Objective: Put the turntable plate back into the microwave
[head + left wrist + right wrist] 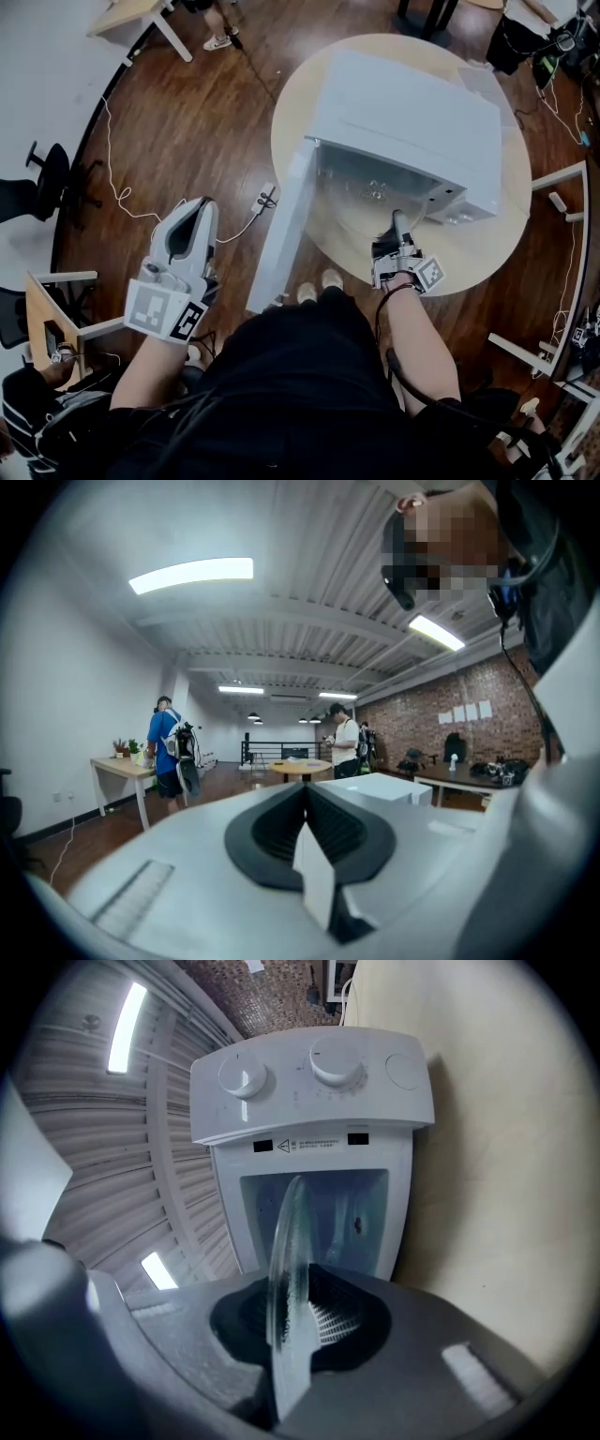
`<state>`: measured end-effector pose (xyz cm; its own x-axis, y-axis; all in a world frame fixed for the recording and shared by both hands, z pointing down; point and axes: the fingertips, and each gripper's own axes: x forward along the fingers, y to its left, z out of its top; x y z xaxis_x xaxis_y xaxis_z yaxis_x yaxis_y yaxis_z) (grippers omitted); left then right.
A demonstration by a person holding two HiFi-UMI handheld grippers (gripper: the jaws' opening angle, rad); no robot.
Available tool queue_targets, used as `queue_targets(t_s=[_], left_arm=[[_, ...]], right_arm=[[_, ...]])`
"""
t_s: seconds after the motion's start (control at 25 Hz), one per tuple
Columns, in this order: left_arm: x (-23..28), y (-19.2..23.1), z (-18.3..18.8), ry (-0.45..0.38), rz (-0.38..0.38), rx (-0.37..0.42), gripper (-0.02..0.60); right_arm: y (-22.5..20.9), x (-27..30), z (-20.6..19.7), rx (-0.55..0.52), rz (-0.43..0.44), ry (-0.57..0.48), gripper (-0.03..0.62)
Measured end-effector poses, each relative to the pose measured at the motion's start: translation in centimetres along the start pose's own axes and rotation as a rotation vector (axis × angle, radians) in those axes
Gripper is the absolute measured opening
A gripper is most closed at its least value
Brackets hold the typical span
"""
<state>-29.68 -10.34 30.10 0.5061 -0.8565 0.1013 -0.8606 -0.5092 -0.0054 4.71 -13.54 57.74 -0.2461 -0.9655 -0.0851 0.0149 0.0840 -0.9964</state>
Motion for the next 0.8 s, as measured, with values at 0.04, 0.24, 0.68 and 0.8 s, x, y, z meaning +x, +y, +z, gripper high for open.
queue_targets(t_s=[0.04,0.24,0.68,0.8], left_arm=[[0.0,0.1,-0.1,0.005,0.002,0.004,0.008],[-0.3,0.6,0.1,0.012,0.024,0.013,0.008],[-1.0,1.8,0.3,0.021,0.067,-0.004,0.008],[-1.1,2.0,0.2,0.025,0.080,-0.014,0.008]], right_arm=[[0.0,0.2,0.1,0.001,0.001,-0.002,0.029],[-0.6,0.8,0.6,-0.002,-0.016,-0.012,0.029],[-0.9,3.4,1.5,-0.001,-0.022,-0.043,0.029],[-1.2,4.3,1.8,-0.006,-0.031,-0.047,0.029]])
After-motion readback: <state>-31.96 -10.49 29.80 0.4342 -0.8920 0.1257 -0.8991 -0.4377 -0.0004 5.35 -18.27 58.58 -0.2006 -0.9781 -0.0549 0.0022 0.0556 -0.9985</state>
